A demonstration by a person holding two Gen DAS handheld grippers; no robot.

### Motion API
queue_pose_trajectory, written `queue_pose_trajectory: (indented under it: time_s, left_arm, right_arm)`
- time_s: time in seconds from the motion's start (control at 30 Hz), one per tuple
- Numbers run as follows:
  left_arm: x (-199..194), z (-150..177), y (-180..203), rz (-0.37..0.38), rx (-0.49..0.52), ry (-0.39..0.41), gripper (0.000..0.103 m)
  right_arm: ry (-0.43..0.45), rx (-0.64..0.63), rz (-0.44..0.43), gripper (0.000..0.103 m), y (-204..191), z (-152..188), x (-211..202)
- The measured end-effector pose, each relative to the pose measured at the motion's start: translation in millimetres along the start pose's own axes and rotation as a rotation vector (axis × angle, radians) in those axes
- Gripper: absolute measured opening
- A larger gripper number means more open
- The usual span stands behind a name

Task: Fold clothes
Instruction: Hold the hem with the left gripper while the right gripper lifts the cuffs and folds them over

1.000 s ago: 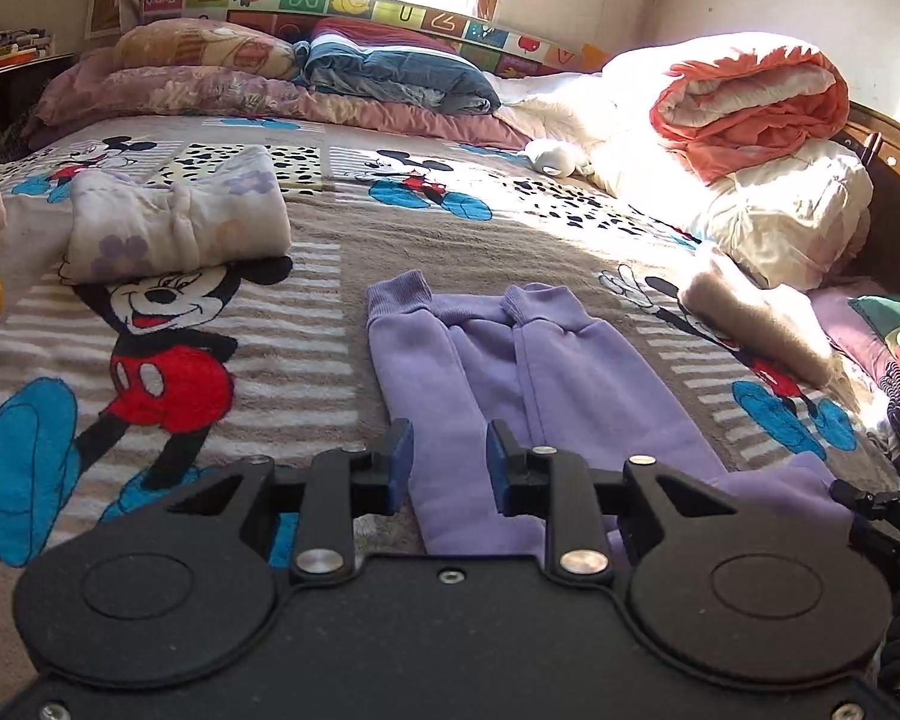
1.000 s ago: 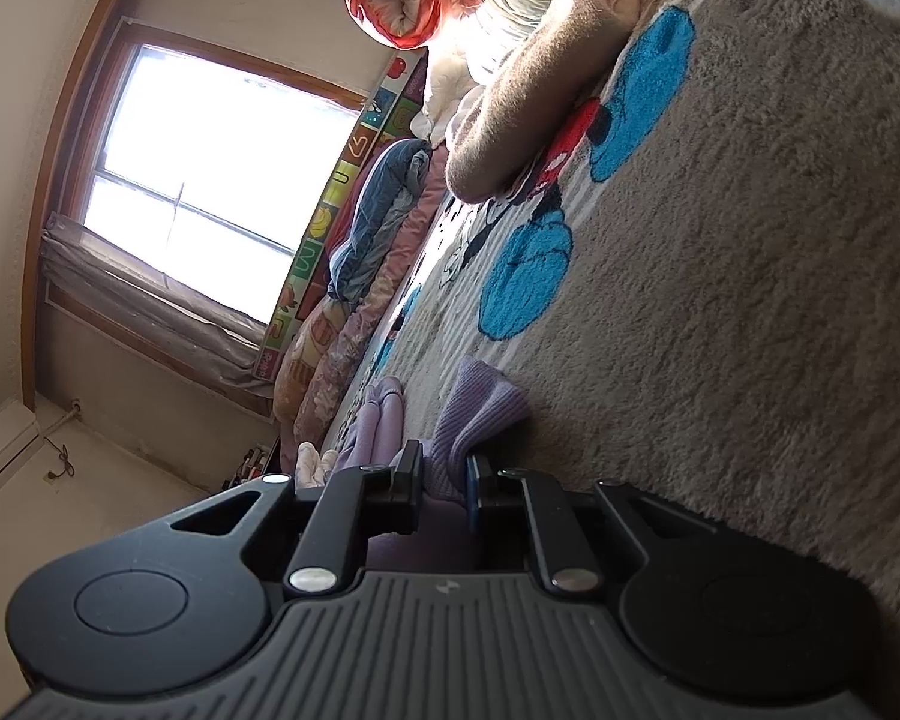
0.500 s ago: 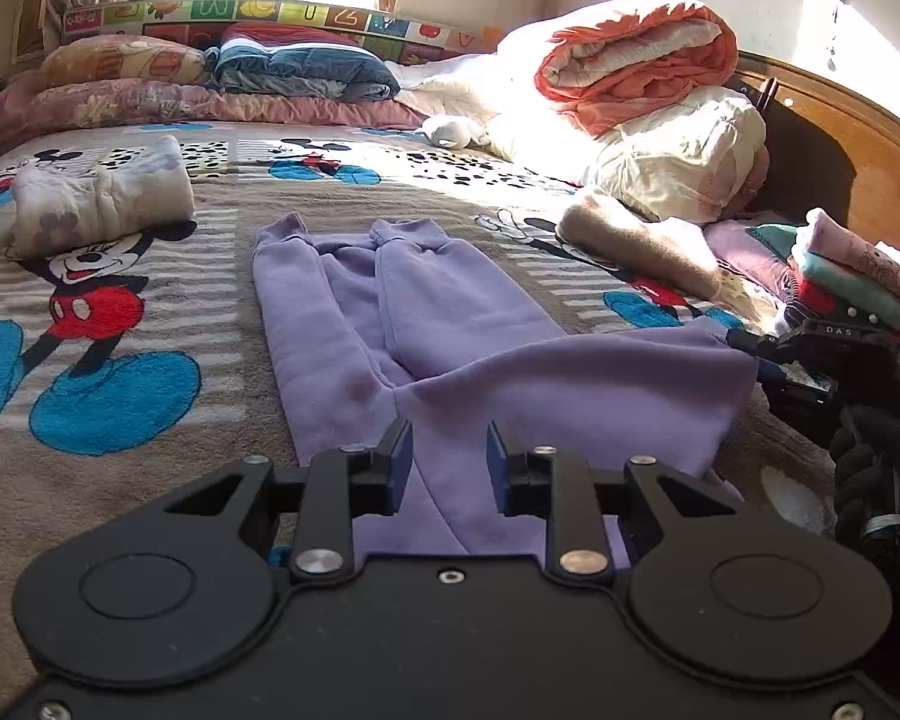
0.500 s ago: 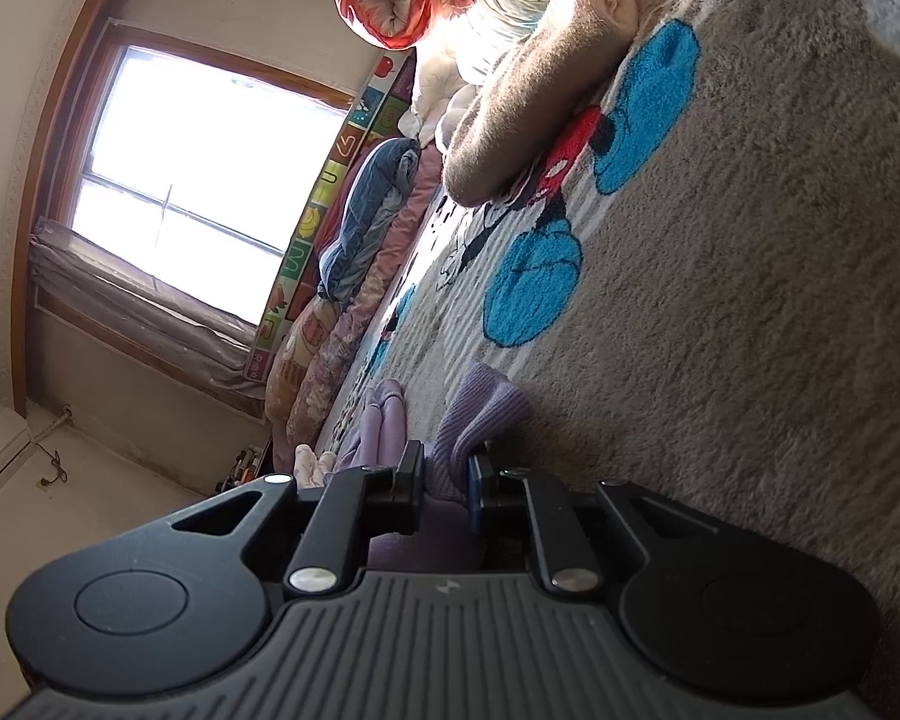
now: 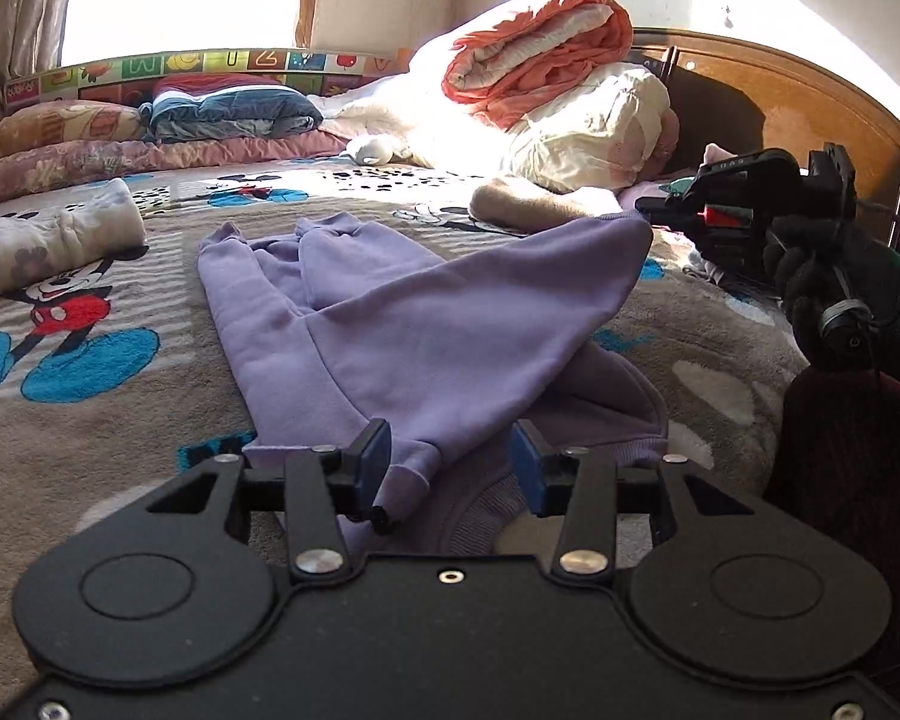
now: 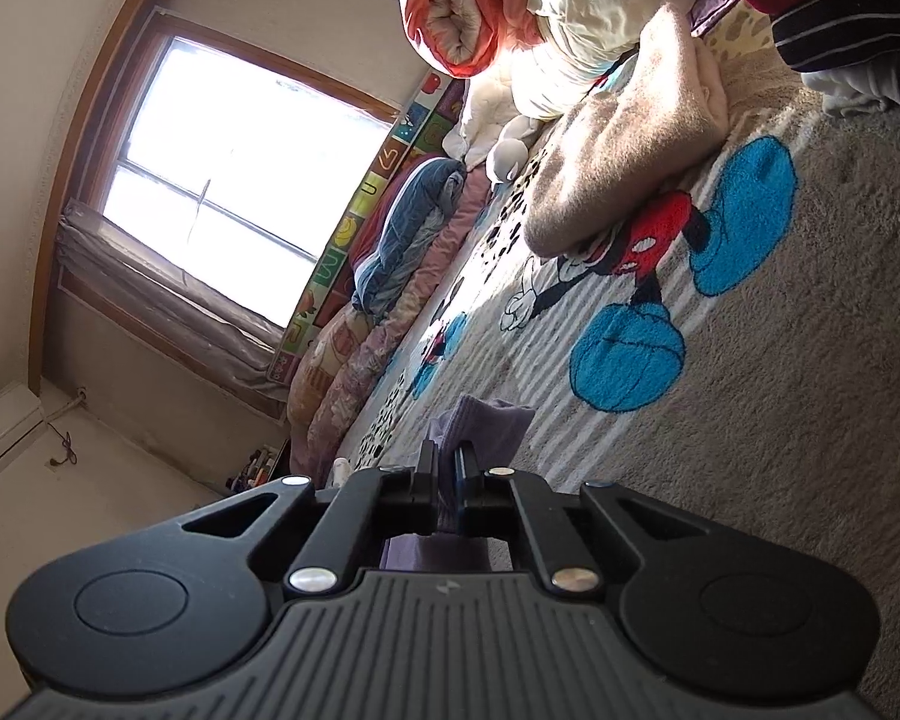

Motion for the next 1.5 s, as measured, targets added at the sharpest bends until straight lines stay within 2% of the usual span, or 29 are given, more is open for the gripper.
queue_pose_trajectory:
  time_s: [0.07, 0.13, 0.2, 0.23, 0.27, 0.3, 0.4, 0.5, 0.63, 0.7, 0.73, 0.77, 0.87, 1.03, 1.23, 1.33, 1.4, 1.47, 1.5]
  left_arm:
    - [-4, 4, -3, -0.003, -0.003, 0.001, 0.044]
    - [-6, 10, -4, -0.041, 0.031, -0.019, 0.044]
    - [-8, 14, -6, -0.045, 0.027, -0.023, 0.044]
    - [-9, 15, -8, -0.051, 0.027, -0.022, 0.044]
    - [-10, 16, -9, -0.06, 0.026, -0.019, 0.044]
    - [-12, 17, -11, -0.063, 0.02, -0.016, 0.044]
    - [-16, 20, -15, -0.077, 0.009, -0.01, 0.05]
    - [-16, 21, -18, -0.1, 0.015, 0.001, 0.05]
    - [-11, 24, -9, -0.112, 0.088, -0.004, 0.052]
    - [-6, 25, -3, -0.11, 0.128, -0.014, 0.053]
    - [-4, 27, -2, -0.115, 0.144, -0.016, 0.055]
    - [-3, 28, -1, -0.122, 0.159, -0.018, 0.056]
    - [-1, 29, -2, -0.13, 0.181, -0.016, 0.056]
    - [3, 25, 3, -0.162, 0.25, 0.014, 0.056]
    - [26, 46, 17, -0.172, 0.414, -0.103, 0.055]
    - [20, 39, 10, -0.119, 0.35, -0.1, 0.055]
    - [12, 30, 7, -0.129, 0.33, -0.052, 0.048]
    - [7, 23, 4, -0.126, 0.299, -0.016, 0.048]
    - [7, 21, 4, -0.116, 0.285, -0.009, 0.044]
  right_arm:
    - [-0.015, -0.008, 0.036, 0.007, -1, -1, 1]
    - [-0.004, 0.002, 0.051, 0.012, 2, 1, -2]
    - [0.013, 0.026, 0.07, 0.029, 8, 6, -7]
    - [0.023, 0.04, 0.083, 0.052, 14, 8, -11]
    - [0.034, 0.052, 0.101, 0.067, 19, 11, -14]
    - [0.028, 0.07, 0.113, 0.068, 26, 16, -14]
    - [-0.01, 0.125, 0.134, 0.068, 44, 31, -11]
    - [-0.078, 0.144, 0.169, 0.068, 54, 45, 4]
    - [-0.1, 0.043, 0.168, 0.065, 48, 48, 22]
    - [-0.114, 0.044, 0.163, 0.049, 51, 47, 30]
    - [-0.111, 0.055, 0.166, 0.031, 54, 47, 32]
    - [-0.107, 0.08, 0.155, 0.02, 57, 46, 33]
    - [-0.1, 0.117, 0.116, 0.016, 56, 45, 34]
    - [-0.078, 0.139, 0.064, 0.015, 25, 31, 33]
    - [-0.044, 0.161, 0.018, 0.014, -11, 13, 32]
    - [-0.027, 0.161, 0.011, 0.014, -24, 8, 35]
    - [-0.013, 0.173, 0.004, 0.014, -29, 5, 36]
    - [-0.005, 0.18, 0.002, 0.014, -34, 4, 36]
    - [-0.004, 0.181, 0.003, 0.014, -36, 4, 36]
Point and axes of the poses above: each gripper's, at about its wrist camera, not at the fingertips, and x roughly the way its jaws point, y to its right, z to its underside, the point moved 8 cm from there along x, roughly the way its jaws point, and after that the axes turned 6 degrees about -y, right-handed, at the moved point
